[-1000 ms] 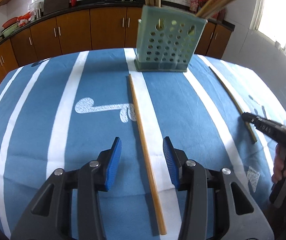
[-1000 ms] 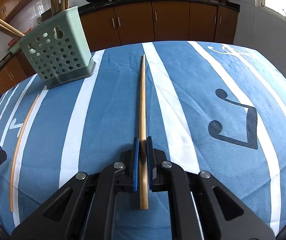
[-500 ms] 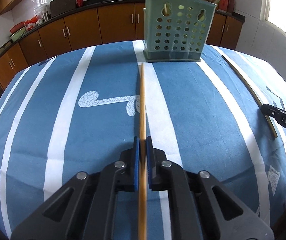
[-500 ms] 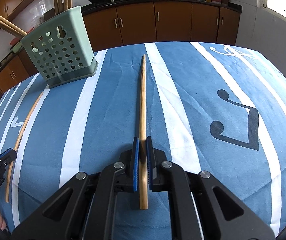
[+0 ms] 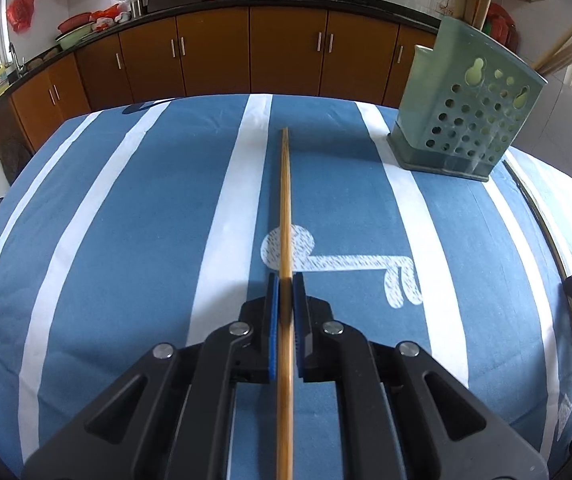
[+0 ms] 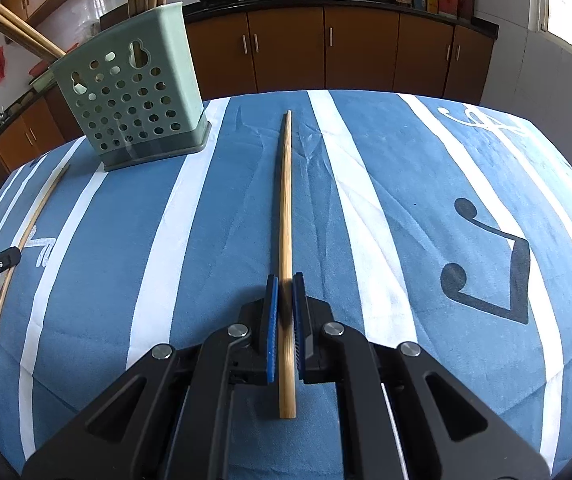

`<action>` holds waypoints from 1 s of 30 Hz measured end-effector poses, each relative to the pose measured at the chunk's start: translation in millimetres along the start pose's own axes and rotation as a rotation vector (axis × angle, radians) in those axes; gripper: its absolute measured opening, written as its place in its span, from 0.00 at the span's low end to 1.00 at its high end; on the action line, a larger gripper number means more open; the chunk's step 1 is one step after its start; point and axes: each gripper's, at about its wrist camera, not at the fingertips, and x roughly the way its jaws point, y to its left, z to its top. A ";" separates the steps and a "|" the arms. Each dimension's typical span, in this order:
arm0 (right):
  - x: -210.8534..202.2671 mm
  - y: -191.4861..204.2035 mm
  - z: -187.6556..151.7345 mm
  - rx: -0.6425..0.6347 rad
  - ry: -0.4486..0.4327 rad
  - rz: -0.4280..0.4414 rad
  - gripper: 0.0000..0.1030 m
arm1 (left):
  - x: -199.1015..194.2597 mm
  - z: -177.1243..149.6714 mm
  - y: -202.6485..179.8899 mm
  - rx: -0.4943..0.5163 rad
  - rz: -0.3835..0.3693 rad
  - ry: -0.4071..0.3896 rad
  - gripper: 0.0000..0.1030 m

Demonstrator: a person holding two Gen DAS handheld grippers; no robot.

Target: Organize utensils

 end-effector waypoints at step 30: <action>0.7 -0.3 -0.7 0.001 -0.012 0.005 0.09 | 1.7 0.9 -0.2 0.005 -0.032 -0.010 0.18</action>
